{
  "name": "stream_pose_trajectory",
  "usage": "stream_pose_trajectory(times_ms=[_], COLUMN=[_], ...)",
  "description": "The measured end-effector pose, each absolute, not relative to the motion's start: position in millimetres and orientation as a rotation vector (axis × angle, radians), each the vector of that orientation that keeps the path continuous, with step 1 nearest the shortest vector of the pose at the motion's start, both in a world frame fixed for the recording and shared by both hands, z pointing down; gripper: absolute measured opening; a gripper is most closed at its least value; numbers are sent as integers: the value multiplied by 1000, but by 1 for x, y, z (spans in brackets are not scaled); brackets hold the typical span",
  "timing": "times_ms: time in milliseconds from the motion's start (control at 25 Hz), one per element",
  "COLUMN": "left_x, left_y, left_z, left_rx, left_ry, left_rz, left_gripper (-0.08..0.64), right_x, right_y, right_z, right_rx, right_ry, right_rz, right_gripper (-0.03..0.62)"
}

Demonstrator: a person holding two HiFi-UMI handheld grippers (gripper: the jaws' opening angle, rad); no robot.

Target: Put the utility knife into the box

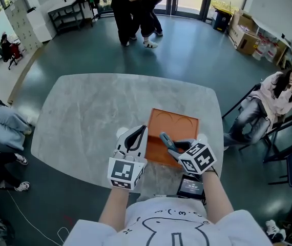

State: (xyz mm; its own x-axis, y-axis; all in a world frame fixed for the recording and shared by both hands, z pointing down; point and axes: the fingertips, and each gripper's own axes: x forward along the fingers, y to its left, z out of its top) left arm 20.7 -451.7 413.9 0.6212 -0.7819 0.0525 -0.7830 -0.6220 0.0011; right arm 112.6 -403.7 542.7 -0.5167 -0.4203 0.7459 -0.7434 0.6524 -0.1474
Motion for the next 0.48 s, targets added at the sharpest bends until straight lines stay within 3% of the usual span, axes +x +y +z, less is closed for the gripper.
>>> stream_pose_trajectory(times_ms=[480], left_x=[17], left_y=[-452], left_z=[423], left_rx=[2768], left_ry=[-1389], left_rz=[119], left_gripper=[15], right_x=[110], right_y=[-403], right_z=[596], right_rx=[758], right_ry=[-2071], right_rz=[688], right_gripper=[133])
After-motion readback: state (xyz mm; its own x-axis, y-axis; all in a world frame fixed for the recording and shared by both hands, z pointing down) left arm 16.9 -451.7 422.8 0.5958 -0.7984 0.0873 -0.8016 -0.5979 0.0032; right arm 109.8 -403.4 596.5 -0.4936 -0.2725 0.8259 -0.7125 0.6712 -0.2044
